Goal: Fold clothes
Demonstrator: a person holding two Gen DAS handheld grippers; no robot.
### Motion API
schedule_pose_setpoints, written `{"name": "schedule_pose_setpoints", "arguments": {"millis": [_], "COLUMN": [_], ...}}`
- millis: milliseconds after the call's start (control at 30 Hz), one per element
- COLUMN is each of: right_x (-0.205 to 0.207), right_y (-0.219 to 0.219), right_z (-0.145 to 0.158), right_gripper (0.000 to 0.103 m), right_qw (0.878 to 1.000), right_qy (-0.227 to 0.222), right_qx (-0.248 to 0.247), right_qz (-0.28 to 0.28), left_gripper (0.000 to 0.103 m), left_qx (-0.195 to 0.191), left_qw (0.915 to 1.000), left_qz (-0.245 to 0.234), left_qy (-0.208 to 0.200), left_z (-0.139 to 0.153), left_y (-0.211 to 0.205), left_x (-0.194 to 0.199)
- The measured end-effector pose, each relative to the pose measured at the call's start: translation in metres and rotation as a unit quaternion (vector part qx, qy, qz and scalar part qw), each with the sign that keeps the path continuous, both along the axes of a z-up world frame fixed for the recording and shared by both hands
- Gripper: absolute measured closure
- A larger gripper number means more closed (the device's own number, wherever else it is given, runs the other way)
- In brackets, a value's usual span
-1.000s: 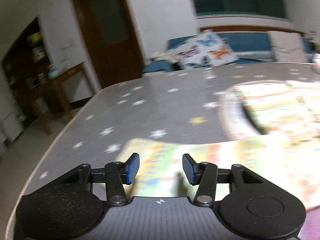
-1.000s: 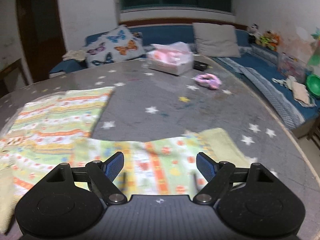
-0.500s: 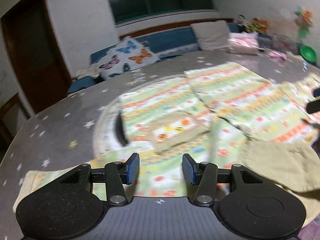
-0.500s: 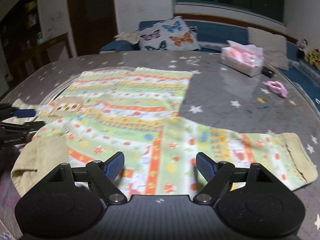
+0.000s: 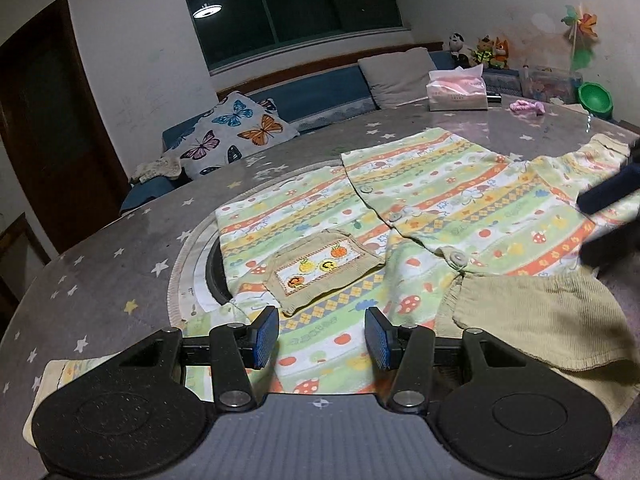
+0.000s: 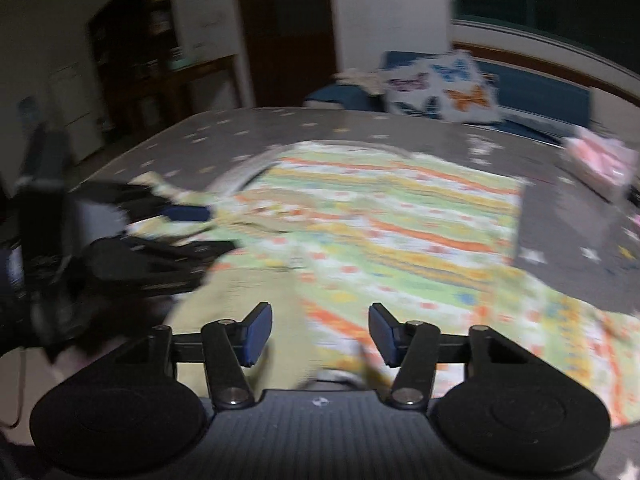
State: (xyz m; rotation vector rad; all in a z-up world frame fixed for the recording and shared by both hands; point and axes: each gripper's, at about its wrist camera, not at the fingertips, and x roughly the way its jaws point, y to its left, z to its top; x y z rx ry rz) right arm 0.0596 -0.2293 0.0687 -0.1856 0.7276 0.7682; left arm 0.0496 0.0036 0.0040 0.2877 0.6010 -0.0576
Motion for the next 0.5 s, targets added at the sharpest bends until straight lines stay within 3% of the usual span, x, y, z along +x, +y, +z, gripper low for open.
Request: {"name": "schedule_pose_setpoints", "arguments": {"millis": [167,267,400,500], "right_x": [-0.013,-0.018,-0.016,-0.014], "right_y": [0.033,0.046,0.048,0.035], "right_z": [-0.007,-0.017,-0.023,-0.014], "right_gripper": [0.06,0.072,0.097,0.098], "right_qw": [0.998,0.997,0.998,0.999], "right_qy": [0.005,-0.001,0.006,0.007], "right_qx": [-0.007,-0.022,-0.026,-0.005], "right_qz": [0.061,0.07,0.056,0.037], "left_gripper": [0.052,0.052,0.052,0.052], "left_qx": [-0.012,-0.019,-0.022,-0.023], "left_qw": [0.9999,0.9998,0.9997,0.9997], "left_qz": [0.005,0.004,0.004,0.004], "left_qy": [-0.005,-0.006,-0.006,-0.006], "left_z": [0.005,0.006,0.007,0.006], "left_y": [0.004,0.005,0.007,0.008], "left_x": [0.0,0.0,0.001,0.002]}}
